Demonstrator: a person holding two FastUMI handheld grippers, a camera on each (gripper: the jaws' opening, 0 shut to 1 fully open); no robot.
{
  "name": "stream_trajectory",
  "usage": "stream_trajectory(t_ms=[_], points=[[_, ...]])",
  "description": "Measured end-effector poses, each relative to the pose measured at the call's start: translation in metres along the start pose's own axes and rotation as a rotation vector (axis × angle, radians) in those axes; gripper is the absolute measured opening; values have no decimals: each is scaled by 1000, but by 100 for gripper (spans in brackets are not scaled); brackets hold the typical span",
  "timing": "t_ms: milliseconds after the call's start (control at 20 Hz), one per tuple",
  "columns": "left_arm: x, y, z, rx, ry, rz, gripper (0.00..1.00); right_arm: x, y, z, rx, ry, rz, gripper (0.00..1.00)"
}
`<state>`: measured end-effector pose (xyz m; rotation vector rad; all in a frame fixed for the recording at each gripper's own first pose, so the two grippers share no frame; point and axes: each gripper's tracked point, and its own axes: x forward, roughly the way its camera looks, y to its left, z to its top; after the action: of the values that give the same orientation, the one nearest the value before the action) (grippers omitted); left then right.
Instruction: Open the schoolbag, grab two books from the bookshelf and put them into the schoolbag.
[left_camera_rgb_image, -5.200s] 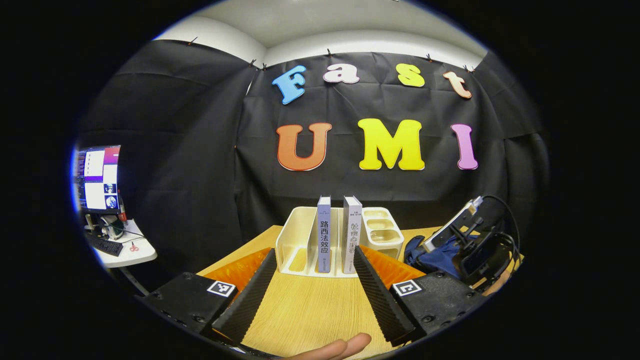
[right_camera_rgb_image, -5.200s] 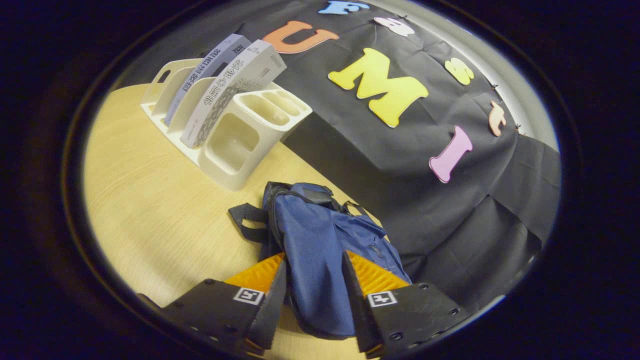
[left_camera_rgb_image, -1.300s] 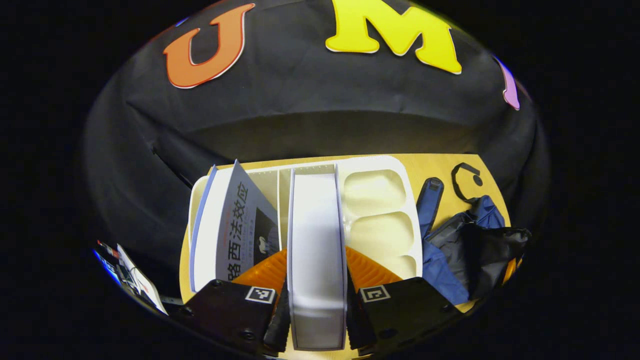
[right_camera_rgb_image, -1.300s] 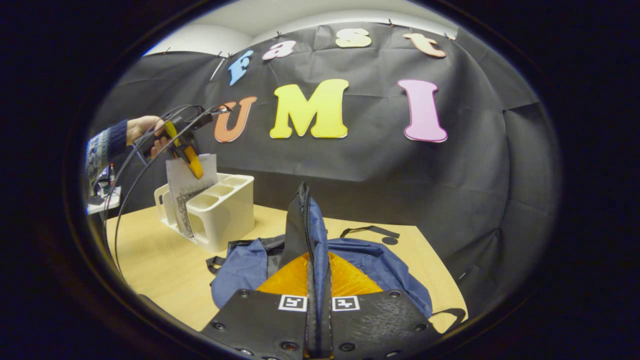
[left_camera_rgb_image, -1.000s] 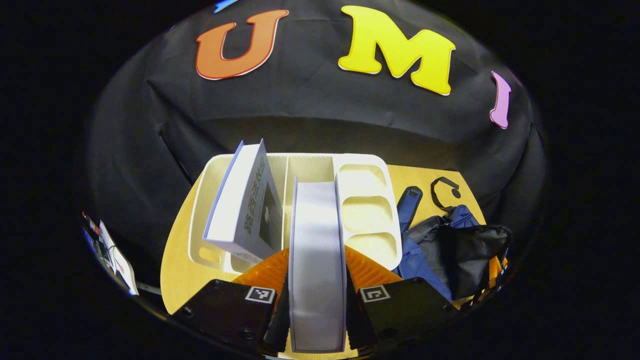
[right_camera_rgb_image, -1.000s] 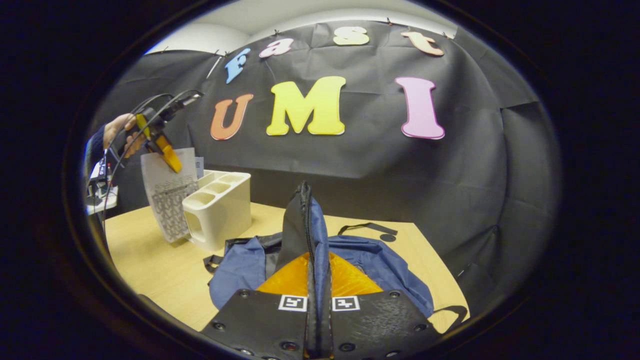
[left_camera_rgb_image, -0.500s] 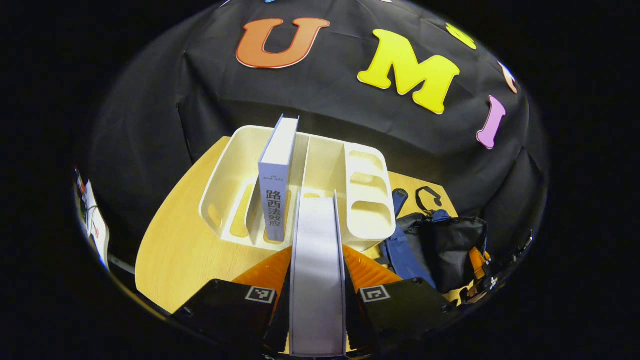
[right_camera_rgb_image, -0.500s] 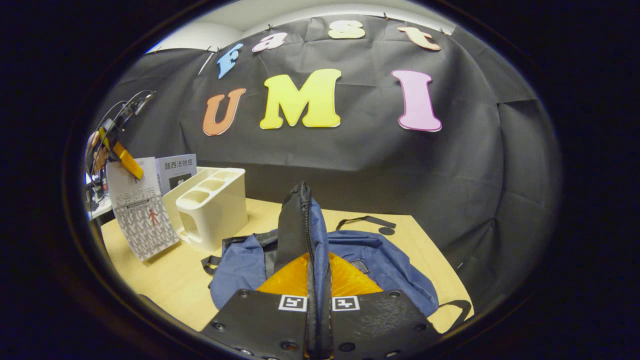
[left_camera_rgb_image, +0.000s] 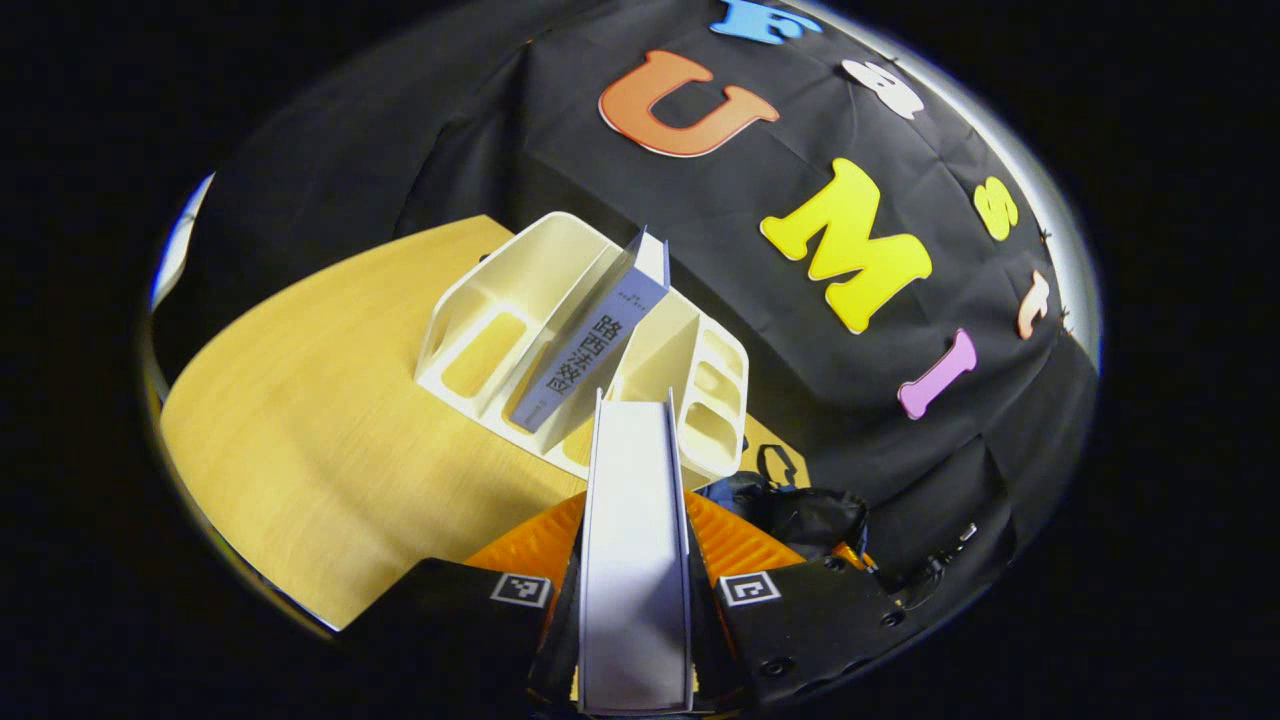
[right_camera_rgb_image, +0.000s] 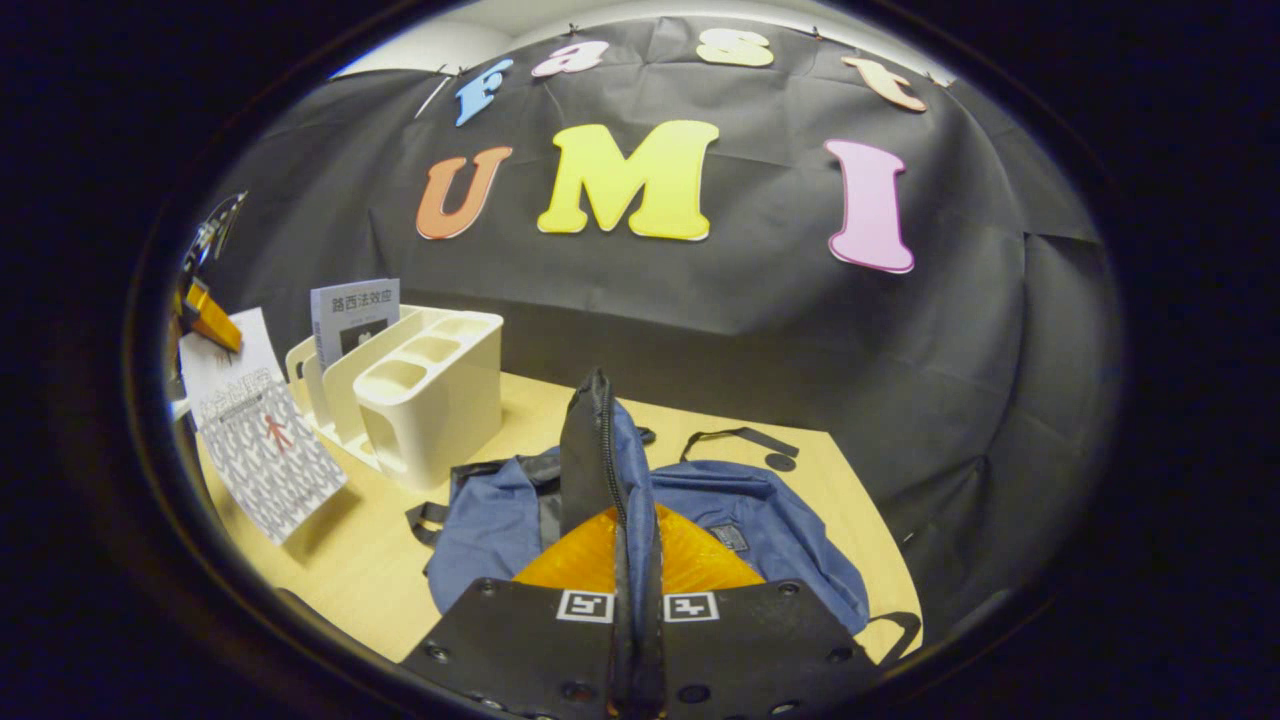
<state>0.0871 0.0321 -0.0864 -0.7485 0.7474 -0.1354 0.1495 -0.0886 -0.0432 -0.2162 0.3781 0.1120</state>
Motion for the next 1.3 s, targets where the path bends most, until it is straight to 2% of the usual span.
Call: stream_trajectory(t_ms=[200, 250, 300, 350, 400, 450, 550, 650, 950, 1100, 1250, 1300], points=[[7, 8, -15, -166, -59, -57, 47, -4, 2, 17, 6, 15, 7, 4], [12, 11, -17, -212, -89, -44, 47, -5, 0, 22, 3, 12, 4, 4], [17, 15, -19, -233, -113, -20, 52, -6, -2, 27, -7, 9, -1, 4], [21, 14, -22, -250, -133, -10, 47, -7, -3, 29, -15, 5, -1, 4], [24, 7, -23, -274, -140, -20, 52, -8, -3, 32, -17, 2, 2, 4], [26, -5, -27, -301, -136, -47, 47, -8, -4, 33, -20, 3, 2, 4], [29, -25, -37, -350, -129, -103, 47, -8, -6, 36, -21, 0, 4, 4], [39, -40, -45, -367, -135, -125, 47, -7, -6, 39, -9, -3, 14, 4], [77, -112, -81, -330, -108, -212, 47, -15, -15, 67, 9, -45, 39, 4], [110, -140, -97, -315, -99, -223, 47, -17, -26, 90, 18, -74, 30, 3], [145, -165, -115, -349, -57, -245, 47, -18, -37, 103, 18, -84, 21, 4], [154, -174, -121, -360, -45, -258, 52, -19, -40, 107, 16, -89, 22, 4]])
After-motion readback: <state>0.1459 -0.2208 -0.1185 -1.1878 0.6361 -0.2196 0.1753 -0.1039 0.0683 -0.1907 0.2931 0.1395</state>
